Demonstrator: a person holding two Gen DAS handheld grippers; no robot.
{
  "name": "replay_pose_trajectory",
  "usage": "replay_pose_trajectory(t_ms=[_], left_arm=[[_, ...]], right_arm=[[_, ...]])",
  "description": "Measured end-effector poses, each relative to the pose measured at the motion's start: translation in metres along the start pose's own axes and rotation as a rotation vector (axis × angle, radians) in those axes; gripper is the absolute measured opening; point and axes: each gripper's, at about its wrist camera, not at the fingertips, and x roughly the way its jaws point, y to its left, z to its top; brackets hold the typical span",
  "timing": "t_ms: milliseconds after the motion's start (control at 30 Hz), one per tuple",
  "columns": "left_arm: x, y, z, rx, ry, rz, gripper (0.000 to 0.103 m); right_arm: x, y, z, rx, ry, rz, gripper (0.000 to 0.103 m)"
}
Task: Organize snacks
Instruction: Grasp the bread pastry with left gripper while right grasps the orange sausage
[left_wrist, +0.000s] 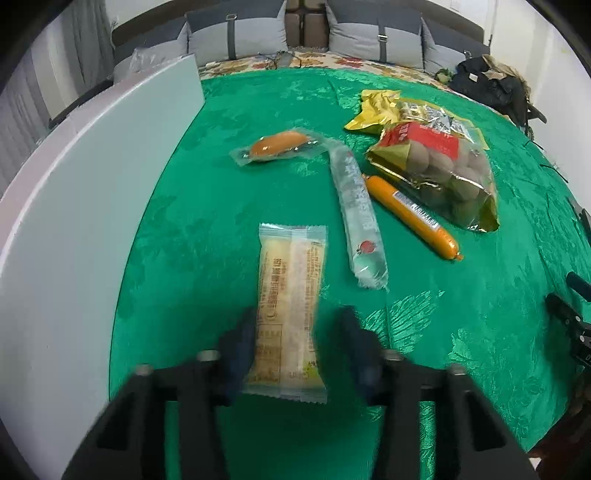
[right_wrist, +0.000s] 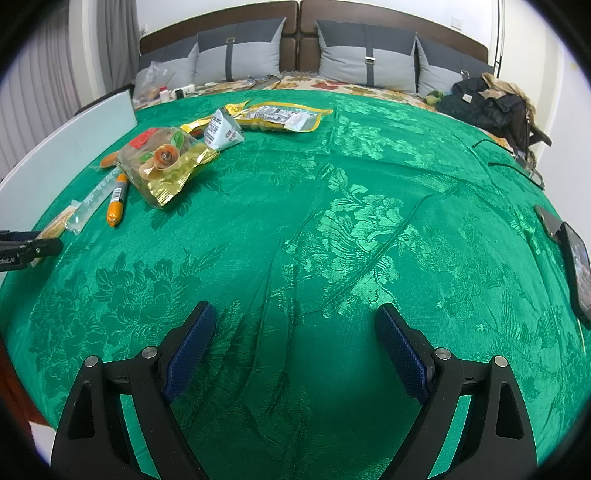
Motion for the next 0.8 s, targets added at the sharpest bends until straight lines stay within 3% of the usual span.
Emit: replay_pose_trajectory(t_ms=[200, 267, 400, 467, 667, 700, 767, 800], left_arm=[[-0.003, 0.007, -0.001, -0.029, -0.012, -0.036, 0.021], [-0.006, 0.012, -0.002, -0.064, -0.015, -0.062, 0.021], [-0.011, 0.022, -0.004, -0.104, -0.025, -0.102, 0.021], [-0.013, 0.025, -0.005, -0.110, -0.031, -0.114, 0.021], [-0.024, 0.037, -0.009, -0.128, -0.050, -0.139, 0.021], [-0.025, 0.041, -0.009, -0.136, -0.054, -0.144, 0.021], [-0.026, 0.046, -0.010, -0.153, -0.056, -0.153, 0.021], [-0.026, 0.049, -0.012, -0.158, -0.056, -0.157, 0.021]], right_arm=[[0.000, 0.000, 0.000, -0.004, 0.006, 0.003, 0.091], [-0.001, 0.001, 0.004, -0.009, 0.054, 0.016, 0.088], [-0.022, 0.021, 0.020, 0.057, 0.012, 0.214, 0.087], [-0.017, 0.046, 0.036, 0.033, 0.044, 0.315, 0.087], [0.018, 0.108, 0.098, -0.024, 0.131, 0.435, 0.085], [0.026, 0.117, 0.110, -0.043, 0.148, 0.428, 0.082], [0.042, 0.132, 0.126, -0.080, 0.204, 0.412, 0.058], [0.052, 0.137, 0.132, -0.092, 0.246, 0.410, 0.055]])
